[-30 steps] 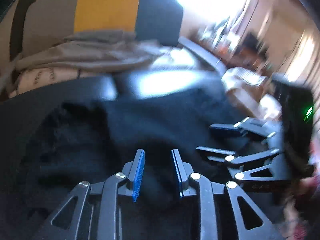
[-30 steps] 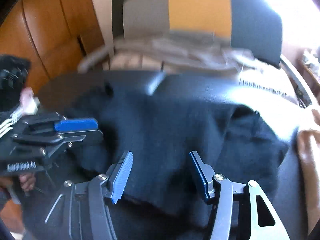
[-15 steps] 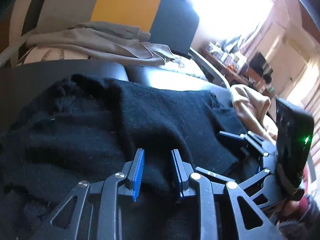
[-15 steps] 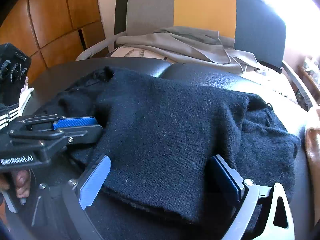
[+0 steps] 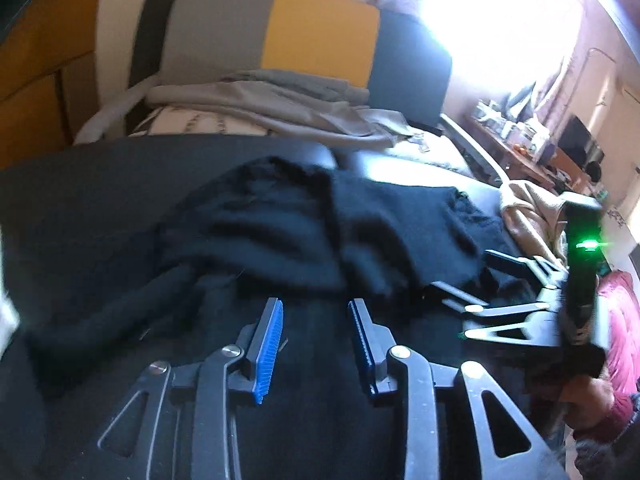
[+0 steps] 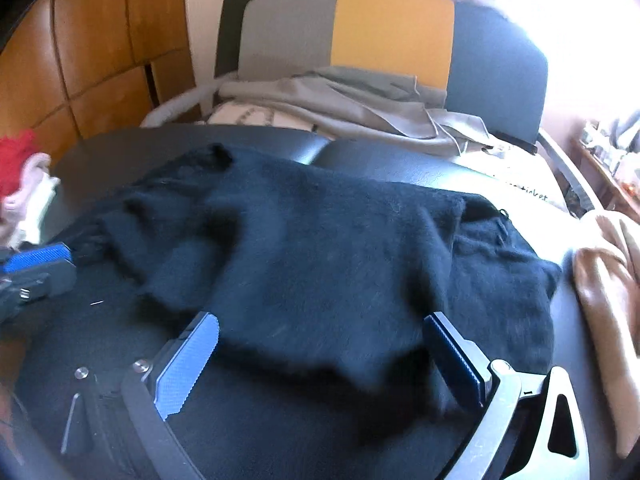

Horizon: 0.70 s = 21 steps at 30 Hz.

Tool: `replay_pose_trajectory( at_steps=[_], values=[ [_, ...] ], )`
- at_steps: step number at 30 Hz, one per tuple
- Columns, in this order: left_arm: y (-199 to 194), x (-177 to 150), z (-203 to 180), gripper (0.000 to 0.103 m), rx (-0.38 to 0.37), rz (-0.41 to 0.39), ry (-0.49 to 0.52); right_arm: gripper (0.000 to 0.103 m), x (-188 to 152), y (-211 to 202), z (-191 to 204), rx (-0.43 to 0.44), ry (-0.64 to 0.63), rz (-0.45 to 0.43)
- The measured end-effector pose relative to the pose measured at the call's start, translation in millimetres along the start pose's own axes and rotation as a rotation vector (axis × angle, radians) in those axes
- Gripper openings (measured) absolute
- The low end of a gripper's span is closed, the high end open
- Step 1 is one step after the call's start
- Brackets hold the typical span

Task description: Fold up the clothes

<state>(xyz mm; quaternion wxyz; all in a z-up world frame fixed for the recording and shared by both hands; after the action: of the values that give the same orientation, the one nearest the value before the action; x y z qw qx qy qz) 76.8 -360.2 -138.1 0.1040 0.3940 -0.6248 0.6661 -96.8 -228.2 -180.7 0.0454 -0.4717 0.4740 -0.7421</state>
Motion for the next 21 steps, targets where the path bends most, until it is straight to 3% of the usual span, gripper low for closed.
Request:
replay_pose_trajectory(
  at_steps=[3, 6, 12, 16, 21],
  values=[
    [-15.5, -27.9, 21.1, 0.034, 0.017, 0.025, -0.05, 0.103, -17.5, -25.5, 11.3, -0.014, -0.003, -0.029],
    [-38.4, -62.8, 58.3, 0.034, 0.047, 0.029, -0.148, 0.103, -48.3, -35.1, 20.8, -0.04, -0.011, 0.013],
    [-121.1, -148.1, 163.3, 0.034, 0.242, -0.03, -0.404, 0.103, -87.7, -38.1, 11.5, -0.04, 0.049, 0.042],
    [-159.2, -198.3, 209.4, 0.037, 0.24, -0.057, -0.565, 0.103, -88.9, -37.3, 9.8, -0.046, 0.054, 0.034],
    [-174.5, -220.1, 238.5, 0.043, 0.265, -0.109, -0.701, 0.103, -91.3, -37.5, 9.0, -0.046, 0.061, 0.025]
  ],
)
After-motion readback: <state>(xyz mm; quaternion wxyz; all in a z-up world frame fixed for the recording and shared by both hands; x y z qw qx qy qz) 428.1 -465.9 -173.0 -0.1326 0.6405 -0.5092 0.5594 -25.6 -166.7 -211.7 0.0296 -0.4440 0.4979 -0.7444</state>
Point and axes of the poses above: each gripper's, at about its wrist camera, not at the fingertips, and y roughly the way its jaws point, z to its left, x to its top, the point moved 4 cm from there along y, roughly the way its jaws point, and after that the axes turned 12 degrees about y, right-handed, at the moved point
